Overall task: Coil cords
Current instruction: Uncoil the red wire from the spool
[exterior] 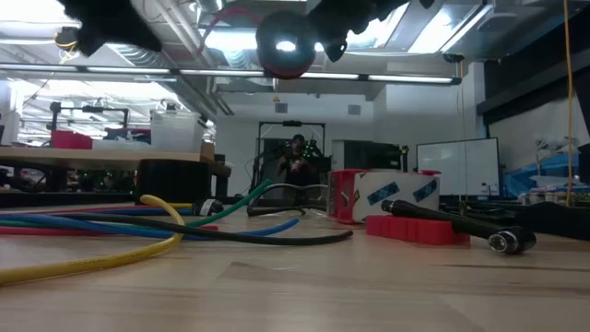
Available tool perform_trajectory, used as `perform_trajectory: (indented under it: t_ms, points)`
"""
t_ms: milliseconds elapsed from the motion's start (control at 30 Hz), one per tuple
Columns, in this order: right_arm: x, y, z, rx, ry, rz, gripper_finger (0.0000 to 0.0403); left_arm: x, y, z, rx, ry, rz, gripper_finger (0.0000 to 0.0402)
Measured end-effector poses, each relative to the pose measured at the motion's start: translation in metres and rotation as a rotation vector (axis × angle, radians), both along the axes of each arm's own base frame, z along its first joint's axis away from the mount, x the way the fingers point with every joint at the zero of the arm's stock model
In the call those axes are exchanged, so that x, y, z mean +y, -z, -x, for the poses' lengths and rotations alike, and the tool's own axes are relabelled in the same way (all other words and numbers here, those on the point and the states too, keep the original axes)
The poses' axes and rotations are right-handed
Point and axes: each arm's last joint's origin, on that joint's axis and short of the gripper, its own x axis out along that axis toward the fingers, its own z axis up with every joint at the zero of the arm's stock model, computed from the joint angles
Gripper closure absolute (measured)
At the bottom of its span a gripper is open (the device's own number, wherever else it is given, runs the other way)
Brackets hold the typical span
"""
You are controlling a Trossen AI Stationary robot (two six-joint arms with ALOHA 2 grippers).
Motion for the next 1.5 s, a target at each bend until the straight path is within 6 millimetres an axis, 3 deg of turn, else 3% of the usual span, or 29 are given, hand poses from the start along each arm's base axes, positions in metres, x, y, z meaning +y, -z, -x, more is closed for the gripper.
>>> perform_trajectory:
  t_ms: [300, 467, 600, 733, 900, 1067, 1267, 1500]
  points:
    - [-0.004, -0.013, -0.008, -0.152, 0.12, 0.077, 0.0398, -0.011, 0.032, -0.014, 0.072, -0.039, 0.261, 0.0401]
    - [-0.009, -0.031, -0.013, -0.345, 0.261, 0.135, 0.0398, -0.024, 0.064, -0.035, 0.112, -0.053, 0.371, 0.0401]
    - [-0.012, -0.039, -0.014, -0.421, 0.371, 0.189, 0.0398, -0.038, 0.082, -0.063, 0.041, -0.013, 0.401, 0.0401]
    - [-0.015, -0.036, -0.013, -0.383, 0.453, 0.288, 0.0398, -0.053, 0.083, -0.096, -0.13, 0.141, 0.344, 0.0401]
    - [-0.018, -0.021, -0.008, -0.207, 0.486, 0.398, 0.0398, -0.062, 0.058, -0.114, -0.384, 0.322, 0.146, 0.0401]
    - [-0.017, -0.002, 0.0, 0.001, 0.415, 0.426, 0.0398, -0.057, 0.023, -0.106, -0.463, 0.354, -0.042, 0.0401]
    - [-0.012, 0.013, 0.01, 0.165, 0.253, 0.352, 0.0398, -0.04, -0.008, -0.078, -0.472, 0.25, -0.209, 0.0401]
    - [-0.007, 0.02, 0.015, 0.248, 0.114, 0.252, 0.0398, -0.018, -0.015, -0.037, -0.33, 0.119, -0.218, 0.0401]
